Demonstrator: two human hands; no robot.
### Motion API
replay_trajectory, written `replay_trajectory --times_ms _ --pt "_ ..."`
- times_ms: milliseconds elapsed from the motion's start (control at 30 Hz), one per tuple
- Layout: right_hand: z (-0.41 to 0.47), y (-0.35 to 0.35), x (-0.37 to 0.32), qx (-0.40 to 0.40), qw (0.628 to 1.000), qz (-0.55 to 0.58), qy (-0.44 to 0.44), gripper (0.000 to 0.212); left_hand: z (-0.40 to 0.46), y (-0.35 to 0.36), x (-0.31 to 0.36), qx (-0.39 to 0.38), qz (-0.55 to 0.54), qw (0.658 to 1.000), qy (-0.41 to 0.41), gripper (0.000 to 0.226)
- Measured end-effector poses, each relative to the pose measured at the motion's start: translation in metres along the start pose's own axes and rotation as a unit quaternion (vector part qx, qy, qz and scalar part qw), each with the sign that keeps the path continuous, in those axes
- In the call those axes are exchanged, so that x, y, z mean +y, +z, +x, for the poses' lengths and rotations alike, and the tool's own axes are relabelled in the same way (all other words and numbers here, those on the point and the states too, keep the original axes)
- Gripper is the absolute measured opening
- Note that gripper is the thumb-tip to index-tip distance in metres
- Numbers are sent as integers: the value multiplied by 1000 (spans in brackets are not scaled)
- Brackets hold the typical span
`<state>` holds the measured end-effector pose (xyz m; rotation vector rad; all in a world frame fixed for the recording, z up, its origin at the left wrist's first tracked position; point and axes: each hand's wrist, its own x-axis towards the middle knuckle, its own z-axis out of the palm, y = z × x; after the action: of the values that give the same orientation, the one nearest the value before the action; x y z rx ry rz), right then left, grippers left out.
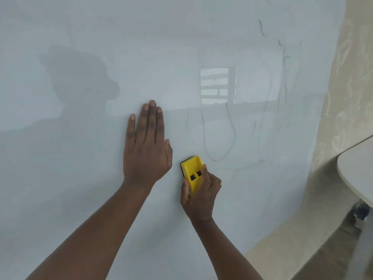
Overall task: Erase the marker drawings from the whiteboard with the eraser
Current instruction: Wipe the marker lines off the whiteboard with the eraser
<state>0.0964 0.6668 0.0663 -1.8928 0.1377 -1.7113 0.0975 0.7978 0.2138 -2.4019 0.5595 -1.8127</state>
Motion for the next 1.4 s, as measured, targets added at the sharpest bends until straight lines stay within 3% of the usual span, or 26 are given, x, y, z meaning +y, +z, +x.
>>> replay_trajectory --times_ms 333,467,600,800,900,1000,1133,1233,1300,1400 --pt "65 -33 151 23 978 -25 207 64 1 13 11 9 52 998 -45 72" --pt "86 -36 166 42 959 -4 282 65 3 13 14 16 78 995 -52 71" --pt "78 -29 127 27 973 44 226 63 2 15 15 20 90 994 -56 72" --pt "68 -1 17 -15 991 97 -88 59 3 14 13 24 90 994 -56 74" --pt "83 1 4 -4 982 84 -172 56 2 13 12 18 91 994 -52 73" --pt "118 -7 44 31 989 63 -132 58 4 12 14 12 106 992 -62 72" --pt "170 -19 99 78 989 56 112 61 4 11 20 -3 113 991 -73 73" --pt "185 -17 95 83 972 78 205 61 3 11 22 -17 117 990 -74 73" --pt "184 -13 70 80 972 98 198 61 4 11 20 -21 118 990 -71 74" --pt "167 -5 16 48 993 95 39 61 5 11 17 -18 118 991 -67 74"
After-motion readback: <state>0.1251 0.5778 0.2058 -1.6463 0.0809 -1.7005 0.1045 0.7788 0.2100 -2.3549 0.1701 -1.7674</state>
